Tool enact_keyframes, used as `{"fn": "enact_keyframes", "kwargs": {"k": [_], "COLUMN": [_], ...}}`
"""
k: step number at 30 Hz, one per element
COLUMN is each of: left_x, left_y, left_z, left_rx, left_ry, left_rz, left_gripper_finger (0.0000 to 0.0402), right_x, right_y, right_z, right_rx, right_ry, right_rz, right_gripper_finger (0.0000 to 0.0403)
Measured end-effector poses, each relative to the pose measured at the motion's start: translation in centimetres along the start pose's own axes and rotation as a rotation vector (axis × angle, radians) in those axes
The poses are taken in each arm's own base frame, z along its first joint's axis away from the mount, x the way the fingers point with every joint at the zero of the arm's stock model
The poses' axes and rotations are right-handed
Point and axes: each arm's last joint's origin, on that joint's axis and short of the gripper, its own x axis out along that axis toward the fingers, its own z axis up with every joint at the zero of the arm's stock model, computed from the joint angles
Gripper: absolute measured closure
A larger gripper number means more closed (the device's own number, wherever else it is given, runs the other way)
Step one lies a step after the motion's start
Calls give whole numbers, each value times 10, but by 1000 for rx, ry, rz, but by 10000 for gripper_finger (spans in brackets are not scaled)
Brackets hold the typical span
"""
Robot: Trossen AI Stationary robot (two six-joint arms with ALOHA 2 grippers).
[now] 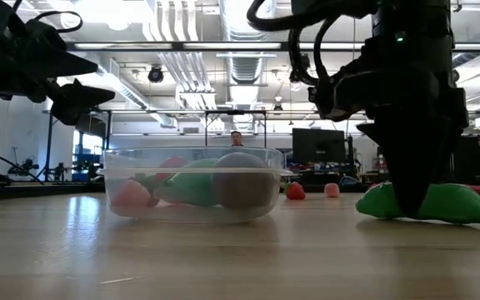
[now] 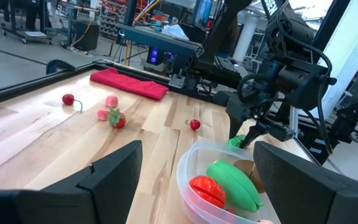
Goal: Pick and placing Produce into tupperware
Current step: Put the green pea into the bin
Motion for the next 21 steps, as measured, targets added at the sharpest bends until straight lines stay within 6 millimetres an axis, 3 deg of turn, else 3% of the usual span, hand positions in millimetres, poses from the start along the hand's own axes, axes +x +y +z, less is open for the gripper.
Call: {"fn": "enact_keyframes", "kwargs": {"k": [4, 11, 15, 21], "left_x": [0, 1, 1, 1], "left_y": [0, 0, 0, 0], "left_z": [0, -1, -1, -1], "left_rx": [2, 3, 4, 4], "left_ry": [3, 9, 11, 9], "left_rz": [1, 4, 4, 3], "left_gripper_finger": [107, 107, 107, 107], "right_x": [-11, -55, -71, -77], "right_y": [3, 3, -1, -4], "right_z": [2, 19, 43, 88], "right_rx": [0, 29, 21, 21], "right_ry": [-27, -220, -274, -371], "right_rz": [56, 147, 208, 349], "right_gripper_finger": [256, 265, 262, 262]}}
